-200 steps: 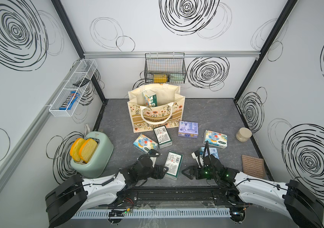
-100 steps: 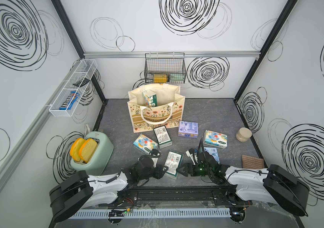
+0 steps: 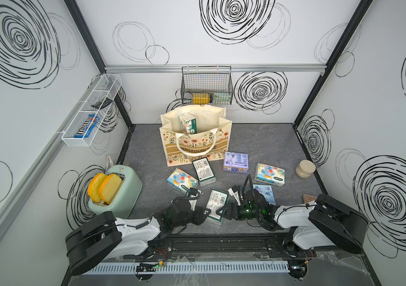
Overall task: Put tissues into the canvas bag
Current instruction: Pick up the pack of facial tissues from the center of the board.
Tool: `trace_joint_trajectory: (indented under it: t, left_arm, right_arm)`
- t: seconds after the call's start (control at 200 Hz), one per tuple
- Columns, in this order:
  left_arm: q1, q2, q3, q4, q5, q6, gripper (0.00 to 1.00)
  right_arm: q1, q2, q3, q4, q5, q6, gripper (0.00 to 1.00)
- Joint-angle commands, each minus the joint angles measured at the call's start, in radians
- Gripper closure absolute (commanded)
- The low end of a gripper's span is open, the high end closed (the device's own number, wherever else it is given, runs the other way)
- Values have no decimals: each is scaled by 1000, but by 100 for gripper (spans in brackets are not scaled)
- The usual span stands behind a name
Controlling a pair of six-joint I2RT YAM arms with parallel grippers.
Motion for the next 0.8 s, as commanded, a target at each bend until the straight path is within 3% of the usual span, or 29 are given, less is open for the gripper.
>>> trace_joint_trajectory:
  t: [0.0,0.21,0.46,0.575,0.625,0.711,0.796]
  left_arm:
    - [2,43,-54,-166,-54,-32,59]
    - [3,44,-71,-142,-55,-53,58]
    - [3,30,-73,-79,26,-53,57]
    - [2,6,-75,-59,62,-62,58]
    - [2,-16,-74,-72,63,-64,58]
    - [3,-75,-65,-124,61,-60,57]
    - [10,-161,-36,-212,74,-39,45]
  right_arm:
    - [22,46,-3,-4,9,57,9]
    - [42,59,11,23,43,89,10]
    - [95,112,51,125,82,136,21]
    - [123,132,73,146,98,133,29]
    - [131,130,78,146,107,133,40]
    - [139,104,85,114,128,121,50]
    - [140,57,110,8,146,87,54]
